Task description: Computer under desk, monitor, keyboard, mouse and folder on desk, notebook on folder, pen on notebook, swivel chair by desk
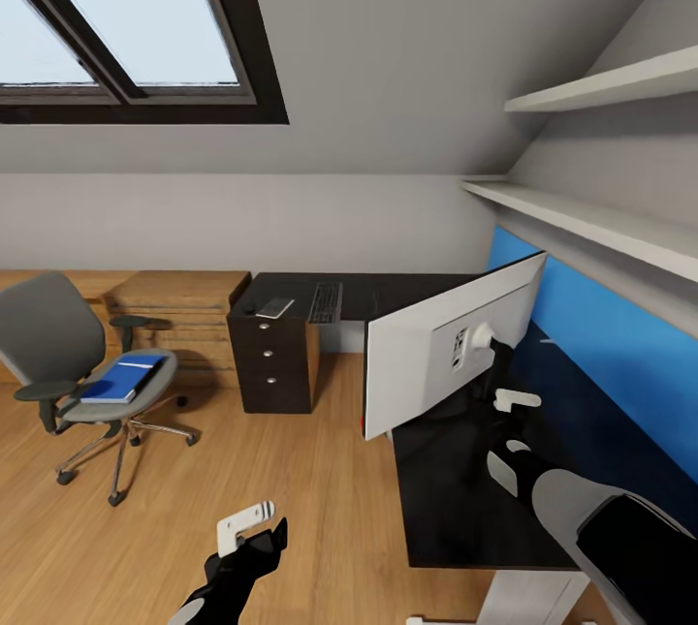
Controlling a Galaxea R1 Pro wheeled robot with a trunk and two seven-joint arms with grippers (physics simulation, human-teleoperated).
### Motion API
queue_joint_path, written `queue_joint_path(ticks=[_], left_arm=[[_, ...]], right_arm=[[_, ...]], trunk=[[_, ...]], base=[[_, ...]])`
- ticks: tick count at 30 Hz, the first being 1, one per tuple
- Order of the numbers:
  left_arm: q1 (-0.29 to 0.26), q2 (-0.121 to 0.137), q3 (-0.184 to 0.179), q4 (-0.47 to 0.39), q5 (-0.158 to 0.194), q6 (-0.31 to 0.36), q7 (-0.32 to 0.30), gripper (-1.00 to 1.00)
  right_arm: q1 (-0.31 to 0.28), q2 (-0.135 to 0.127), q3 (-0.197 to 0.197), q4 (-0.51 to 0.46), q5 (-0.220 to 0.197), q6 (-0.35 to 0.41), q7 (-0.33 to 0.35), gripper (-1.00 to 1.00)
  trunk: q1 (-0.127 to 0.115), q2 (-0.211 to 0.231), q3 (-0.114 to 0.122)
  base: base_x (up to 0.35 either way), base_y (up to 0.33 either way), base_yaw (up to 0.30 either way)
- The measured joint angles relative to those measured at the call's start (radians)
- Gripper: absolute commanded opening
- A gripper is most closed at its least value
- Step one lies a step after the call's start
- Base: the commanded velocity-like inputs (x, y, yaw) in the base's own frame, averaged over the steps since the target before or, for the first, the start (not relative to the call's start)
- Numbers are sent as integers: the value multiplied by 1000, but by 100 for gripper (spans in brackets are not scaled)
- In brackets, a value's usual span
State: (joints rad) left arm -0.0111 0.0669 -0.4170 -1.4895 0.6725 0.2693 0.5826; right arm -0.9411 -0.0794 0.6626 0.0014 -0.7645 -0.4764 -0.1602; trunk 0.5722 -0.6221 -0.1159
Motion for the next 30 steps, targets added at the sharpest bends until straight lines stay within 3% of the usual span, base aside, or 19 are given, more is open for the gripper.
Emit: queue_joint_path(ticks=[3, 4, 7, 11, 14, 30], left_arm=[[0, 1, 0, -1, 0, 2, 0, 100], [0, 1, 0, -10, 0, 3, 0, 100], [0, 6, 0, -30, 0, 3, 0, 100], [0, 38, -1, -92, 1, 4, 0, 100], [1, 75, -4, -122, 2, 5, -1, 100], [0, 82, -4, -128, 5, 6, -2, 100]], right_arm=[[0, -16, -2, 0, 0, 1, 0, 100], [0, -37, -7, 0, -3, 12, -5, 100], [0, -42, -5, -2, -1, 36, -25, 100], [0, -45, -4, -5, 0, 56, -50, 100], [0, -47, -4, -5, 1, 62, -58, 100], [0, -47, -2, -7, 1, 63, -59, 100]], trunk=[[12, -21, -9], [15, -28, -13], [27, -49, -22], [42, -77, -35], [54, -98, -44], [115, -210, -94]], base=[[0, 0, 0], [0, 0, 0], [0, 0, 0], [0, 0, 0], [0, 0, 0], [0, 0, 0]])
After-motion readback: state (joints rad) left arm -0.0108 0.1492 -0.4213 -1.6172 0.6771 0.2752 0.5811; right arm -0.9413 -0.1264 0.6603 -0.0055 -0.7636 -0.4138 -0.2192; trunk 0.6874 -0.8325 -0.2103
